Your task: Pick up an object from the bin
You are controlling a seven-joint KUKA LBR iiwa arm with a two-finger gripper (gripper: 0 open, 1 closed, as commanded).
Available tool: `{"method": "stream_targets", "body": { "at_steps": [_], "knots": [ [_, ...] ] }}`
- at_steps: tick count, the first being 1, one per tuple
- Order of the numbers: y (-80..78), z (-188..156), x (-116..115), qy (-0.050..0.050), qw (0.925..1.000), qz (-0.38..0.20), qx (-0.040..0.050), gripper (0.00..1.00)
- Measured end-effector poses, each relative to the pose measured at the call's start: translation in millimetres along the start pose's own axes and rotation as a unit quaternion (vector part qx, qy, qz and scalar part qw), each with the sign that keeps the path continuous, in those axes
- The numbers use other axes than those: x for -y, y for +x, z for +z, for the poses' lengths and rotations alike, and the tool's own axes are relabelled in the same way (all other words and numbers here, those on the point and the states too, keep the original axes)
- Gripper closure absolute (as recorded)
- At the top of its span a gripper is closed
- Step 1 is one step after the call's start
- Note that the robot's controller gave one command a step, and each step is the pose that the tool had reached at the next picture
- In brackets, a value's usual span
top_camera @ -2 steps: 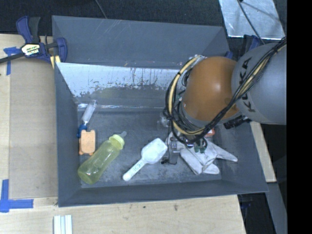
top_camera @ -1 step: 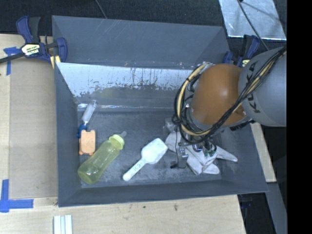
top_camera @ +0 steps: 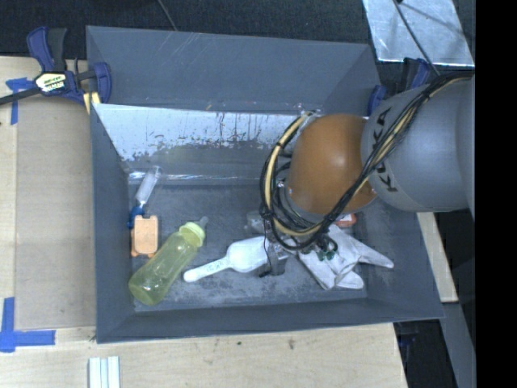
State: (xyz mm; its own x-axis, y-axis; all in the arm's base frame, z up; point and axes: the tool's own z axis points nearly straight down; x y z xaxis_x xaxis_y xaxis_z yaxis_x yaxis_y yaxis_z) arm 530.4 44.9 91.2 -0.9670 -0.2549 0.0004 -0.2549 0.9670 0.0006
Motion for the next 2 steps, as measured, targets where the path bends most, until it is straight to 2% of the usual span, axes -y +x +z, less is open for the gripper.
{"method": "stream_targets", "body": {
  "at_steps": [1, 2],
  "knots": [
    [0.0, 0.0, 0.0, 0.000, 1.0000, 0.000, 0.0000, 1.00],
    [-7.9, -157.2, -4.3, 0.001, 0.9999, -0.014, 0.0036, 1.00]
  ]
}}
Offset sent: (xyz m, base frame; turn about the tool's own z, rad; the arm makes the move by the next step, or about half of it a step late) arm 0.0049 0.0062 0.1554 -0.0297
